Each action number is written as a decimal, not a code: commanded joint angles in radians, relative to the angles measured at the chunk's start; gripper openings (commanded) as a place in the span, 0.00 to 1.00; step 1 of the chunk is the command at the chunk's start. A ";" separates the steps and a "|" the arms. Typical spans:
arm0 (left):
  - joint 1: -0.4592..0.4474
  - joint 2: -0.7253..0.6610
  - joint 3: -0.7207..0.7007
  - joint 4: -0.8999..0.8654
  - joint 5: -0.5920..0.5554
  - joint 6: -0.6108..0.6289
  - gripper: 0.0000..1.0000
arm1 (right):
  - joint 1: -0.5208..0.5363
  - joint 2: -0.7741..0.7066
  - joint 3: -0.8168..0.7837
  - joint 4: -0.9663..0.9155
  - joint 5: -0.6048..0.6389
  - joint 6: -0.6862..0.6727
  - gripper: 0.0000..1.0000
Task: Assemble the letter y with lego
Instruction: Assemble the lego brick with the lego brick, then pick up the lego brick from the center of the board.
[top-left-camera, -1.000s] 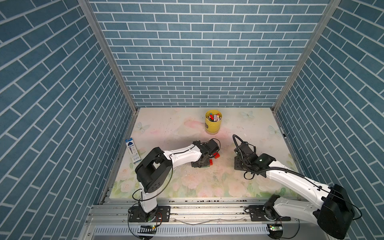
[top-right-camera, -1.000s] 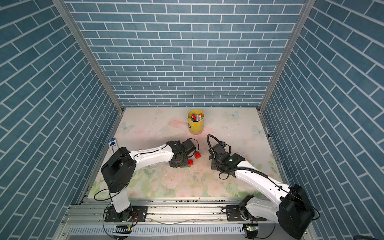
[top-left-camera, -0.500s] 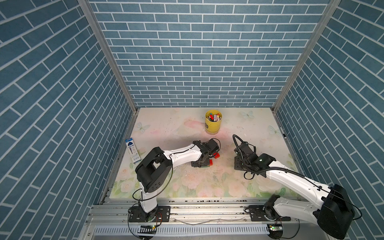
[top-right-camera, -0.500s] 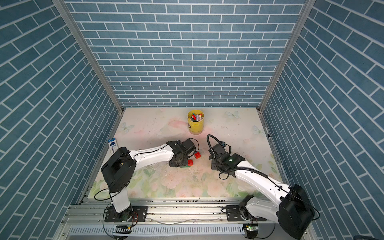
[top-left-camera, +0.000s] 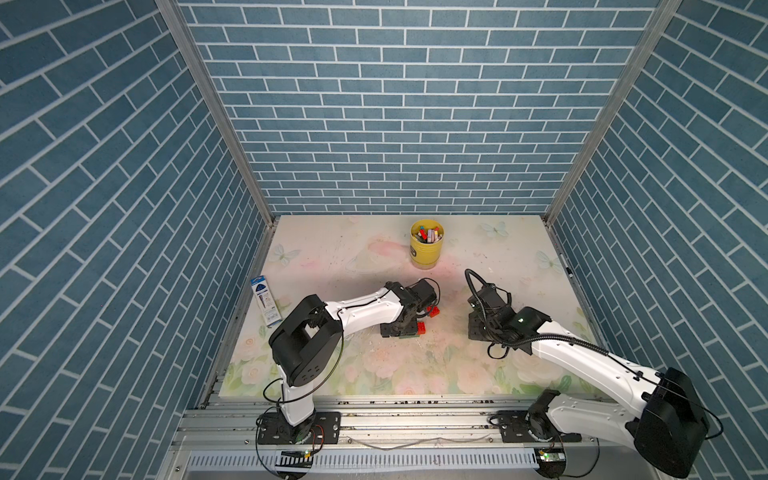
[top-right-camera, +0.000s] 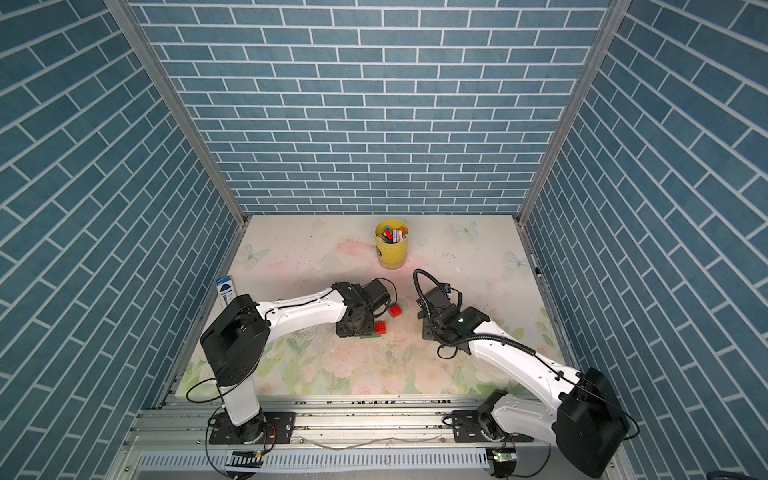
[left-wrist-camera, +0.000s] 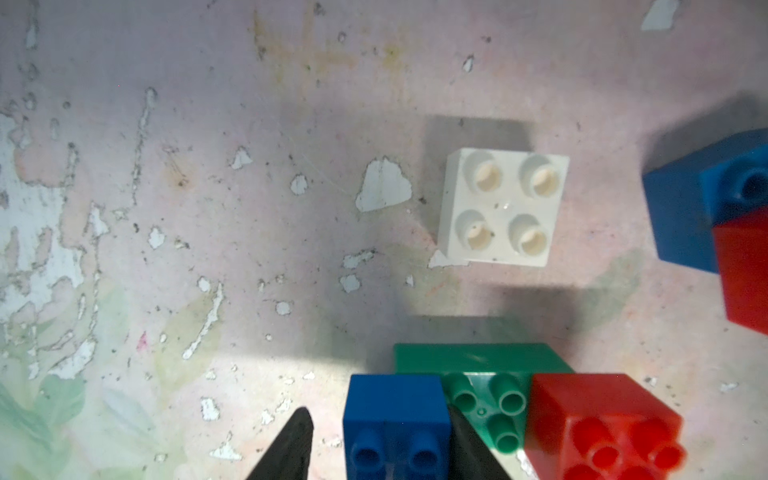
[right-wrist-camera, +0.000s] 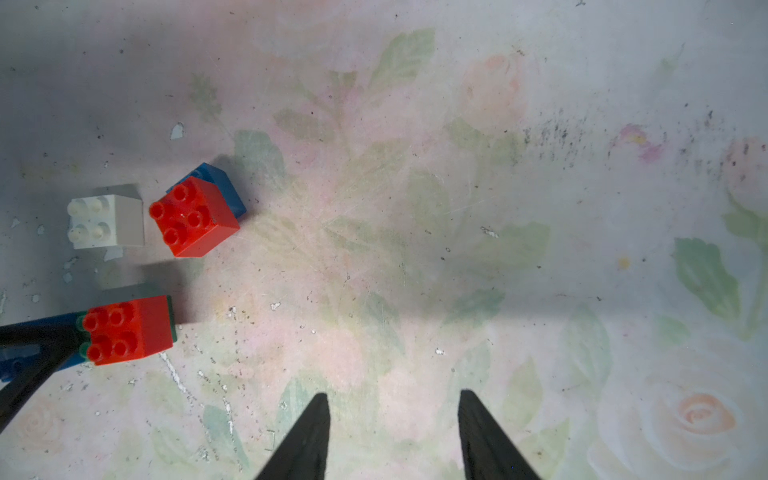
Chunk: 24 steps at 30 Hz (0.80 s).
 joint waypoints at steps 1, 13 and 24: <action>-0.005 -0.041 -0.003 -0.054 0.002 0.019 0.55 | -0.004 0.008 0.012 -0.008 0.014 0.016 0.52; 0.000 -0.028 0.101 -0.056 -0.022 0.109 0.63 | -0.007 0.004 0.003 -0.006 0.014 0.019 0.52; 0.075 0.157 0.235 -0.036 0.041 0.207 0.64 | -0.008 -0.024 -0.012 -0.020 0.024 0.023 0.52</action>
